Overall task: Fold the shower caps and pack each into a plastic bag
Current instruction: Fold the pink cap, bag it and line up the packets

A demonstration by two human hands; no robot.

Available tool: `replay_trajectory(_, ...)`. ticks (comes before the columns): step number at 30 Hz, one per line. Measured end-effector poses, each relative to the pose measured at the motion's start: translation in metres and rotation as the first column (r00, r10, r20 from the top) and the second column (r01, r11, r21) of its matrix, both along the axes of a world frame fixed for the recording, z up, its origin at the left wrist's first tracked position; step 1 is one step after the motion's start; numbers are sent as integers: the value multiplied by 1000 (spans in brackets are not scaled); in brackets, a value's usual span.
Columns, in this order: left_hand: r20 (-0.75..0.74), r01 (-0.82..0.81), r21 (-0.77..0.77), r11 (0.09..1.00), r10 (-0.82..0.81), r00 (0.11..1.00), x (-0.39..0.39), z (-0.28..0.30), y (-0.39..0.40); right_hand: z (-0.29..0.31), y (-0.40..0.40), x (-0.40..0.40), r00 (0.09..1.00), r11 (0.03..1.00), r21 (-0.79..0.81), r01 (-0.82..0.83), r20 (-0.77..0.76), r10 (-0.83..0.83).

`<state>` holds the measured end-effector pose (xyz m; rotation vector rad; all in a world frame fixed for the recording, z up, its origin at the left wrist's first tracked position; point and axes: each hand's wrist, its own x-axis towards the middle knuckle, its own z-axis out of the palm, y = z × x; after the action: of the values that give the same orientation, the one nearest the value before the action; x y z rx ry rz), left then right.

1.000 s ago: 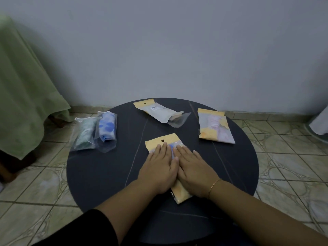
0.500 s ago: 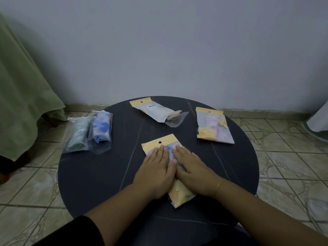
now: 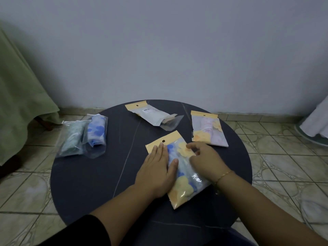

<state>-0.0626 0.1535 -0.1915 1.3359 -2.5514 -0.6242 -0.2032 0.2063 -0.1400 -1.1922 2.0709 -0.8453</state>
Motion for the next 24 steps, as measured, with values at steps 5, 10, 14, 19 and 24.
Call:
replay_trajectory(5, -45, -17, -71, 997, 14, 999, -13, 6, -13, 25, 5, -28, 991, 996, -15, 93, -92, -94)
replay_trajectory(10, -94, -127, -220, 967, 108, 990, -31, 12, -48, 31, 3, -52, 961, 964, -69, 257, -86, -263)
replay_trajectory(14, -33, -92, -300, 949, 86, 996, -43, 9, -77, 28, -12, -58, 953, 955, -74, 287, -82, -293)
replay_trajectory(19, 64, -14, -304, 953, 35, 997, -46, 0, -94, 22, -43, -57, 956, 953, -101, 285, -43, -290)
replay_trajectory(24, 77, -15, -278, 960, 38, 996, -12, 4, -93, 10, -73, -51, 957, 952, -103, 287, -21, -290)
